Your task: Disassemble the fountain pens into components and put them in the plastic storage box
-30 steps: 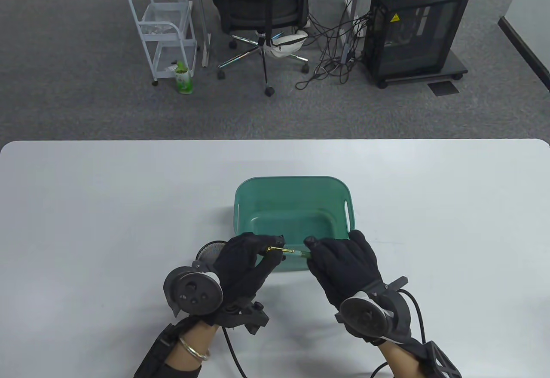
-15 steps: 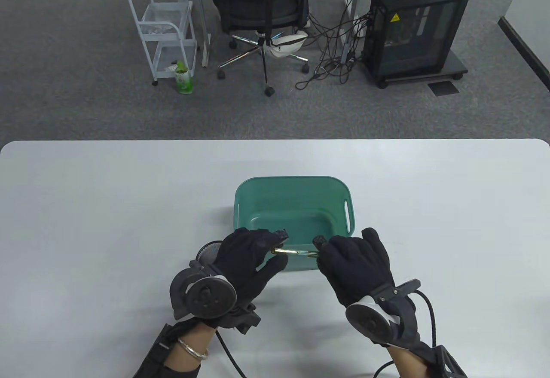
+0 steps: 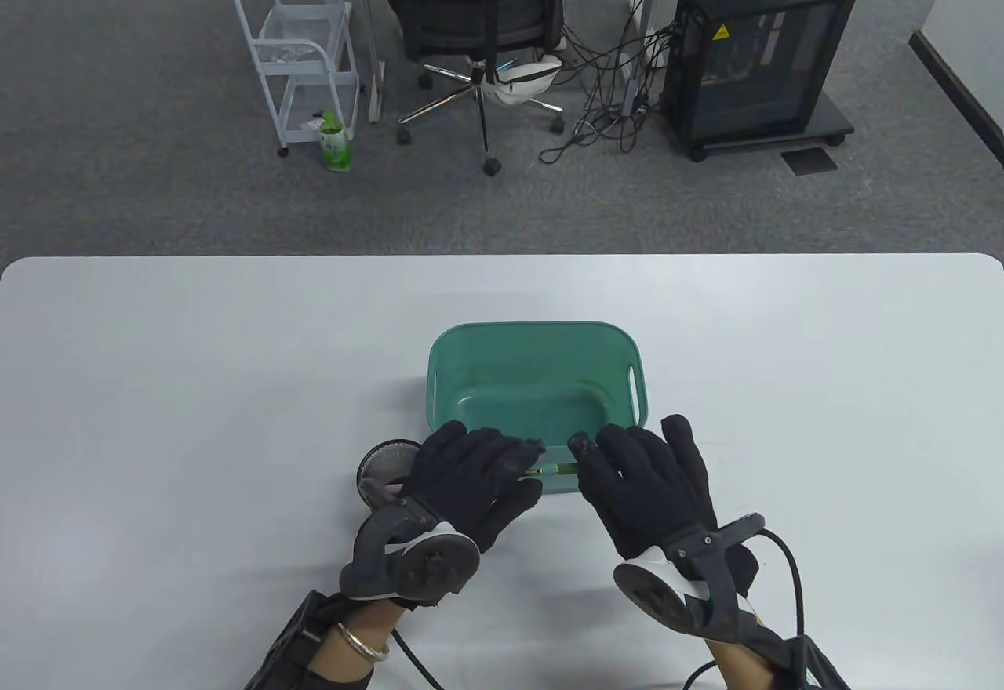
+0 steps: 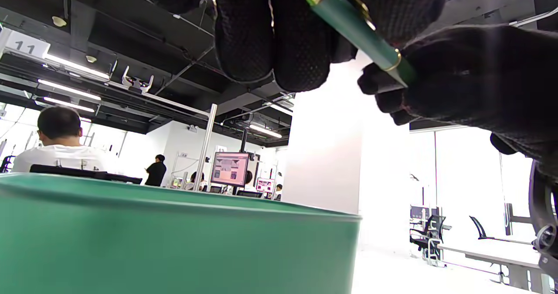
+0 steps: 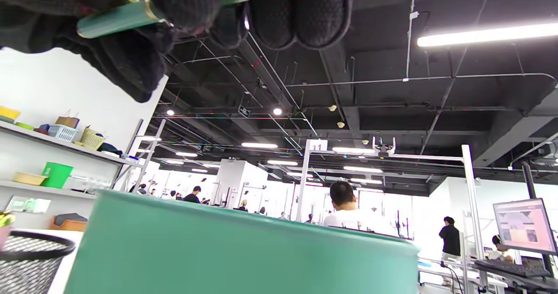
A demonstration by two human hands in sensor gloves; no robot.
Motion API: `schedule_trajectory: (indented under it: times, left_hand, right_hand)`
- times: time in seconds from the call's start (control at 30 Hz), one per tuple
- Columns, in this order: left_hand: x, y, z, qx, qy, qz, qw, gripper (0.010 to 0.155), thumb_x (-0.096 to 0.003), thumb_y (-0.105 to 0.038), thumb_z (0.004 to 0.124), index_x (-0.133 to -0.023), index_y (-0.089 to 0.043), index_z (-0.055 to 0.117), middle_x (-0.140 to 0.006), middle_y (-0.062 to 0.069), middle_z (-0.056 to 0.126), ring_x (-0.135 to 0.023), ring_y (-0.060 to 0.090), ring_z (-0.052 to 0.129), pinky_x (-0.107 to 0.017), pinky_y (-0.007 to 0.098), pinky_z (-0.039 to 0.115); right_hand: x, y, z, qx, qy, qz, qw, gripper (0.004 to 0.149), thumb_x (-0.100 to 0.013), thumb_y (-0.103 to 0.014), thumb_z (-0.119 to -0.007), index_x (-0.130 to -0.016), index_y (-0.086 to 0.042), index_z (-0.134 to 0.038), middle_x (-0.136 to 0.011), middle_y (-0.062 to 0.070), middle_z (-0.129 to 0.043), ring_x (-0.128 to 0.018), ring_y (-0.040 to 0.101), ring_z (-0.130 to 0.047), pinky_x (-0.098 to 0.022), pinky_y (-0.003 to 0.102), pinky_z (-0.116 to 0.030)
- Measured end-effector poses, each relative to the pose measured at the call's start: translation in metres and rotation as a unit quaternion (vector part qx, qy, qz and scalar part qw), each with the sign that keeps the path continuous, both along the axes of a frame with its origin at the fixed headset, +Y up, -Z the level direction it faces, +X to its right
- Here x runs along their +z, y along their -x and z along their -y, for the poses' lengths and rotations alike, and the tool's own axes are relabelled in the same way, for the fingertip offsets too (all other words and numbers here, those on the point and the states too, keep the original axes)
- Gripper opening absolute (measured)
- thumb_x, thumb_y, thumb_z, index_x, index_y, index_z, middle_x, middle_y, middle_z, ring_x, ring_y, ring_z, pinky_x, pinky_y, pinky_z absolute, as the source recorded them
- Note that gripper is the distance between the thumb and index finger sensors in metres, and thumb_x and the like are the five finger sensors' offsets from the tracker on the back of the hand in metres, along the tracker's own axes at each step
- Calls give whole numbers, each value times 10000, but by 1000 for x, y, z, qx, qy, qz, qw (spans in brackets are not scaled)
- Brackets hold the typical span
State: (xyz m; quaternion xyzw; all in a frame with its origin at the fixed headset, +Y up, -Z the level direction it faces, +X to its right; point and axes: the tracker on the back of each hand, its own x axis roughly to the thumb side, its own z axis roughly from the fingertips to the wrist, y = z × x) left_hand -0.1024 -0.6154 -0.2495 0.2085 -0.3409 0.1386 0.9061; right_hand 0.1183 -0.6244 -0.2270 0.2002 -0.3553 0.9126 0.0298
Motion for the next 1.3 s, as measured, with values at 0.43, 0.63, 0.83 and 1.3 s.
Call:
schedule_trajectory:
  times: [0.43, 0.63, 0.83, 1.3]
  left_hand:
    - [-2, -1, 3, -11, 14, 36, 999, 469, -669, -434, 709, -956, -98, 868, -789, -1, 993, -764, 269, 953, -773, 537, 617]
    - [-1, -2, 4, -7, 7, 45, 999, 468, -668, -436, 710, -955, -102, 868, -790, -3, 993, -765, 265, 953, -775, 537, 614]
    - [-1, -2, 5, -10, 11, 52, 999, 467, -666, -438, 708, -955, -107, 868, -790, -6, 994, -767, 263, 953, -777, 535, 612]
    - [-8, 4, 5, 8, 50, 90, 995, 475, -670, -436, 685, -908, -86, 901, -656, -49, 990, -667, 211, 973, -749, 512, 641]
  right_hand:
    - [2, 1, 0, -10, 23, -36, 999, 450, -571, -463, -723, -994, -321, -777, -997, -26, -771, -889, 184, -798, -816, 565, -483]
    - [-1, -1, 0, -16, 43, -50, 998, 479, -568, -491, -719, -1015, -325, -766, -933, -18, -805, -826, 174, -813, -814, 552, -496]
    - [-1, 0, 1, -8, 53, -58, 997, 454, -569, -502, -693, -976, -336, -808, -869, -23, -823, -765, 165, -817, -807, 540, -514]
    - [-4, -3, -2, -27, 79, -95, 992, 431, -564, -465, -708, -945, -306, -832, -893, -63, -813, -814, 148, -803, -818, 544, -495]
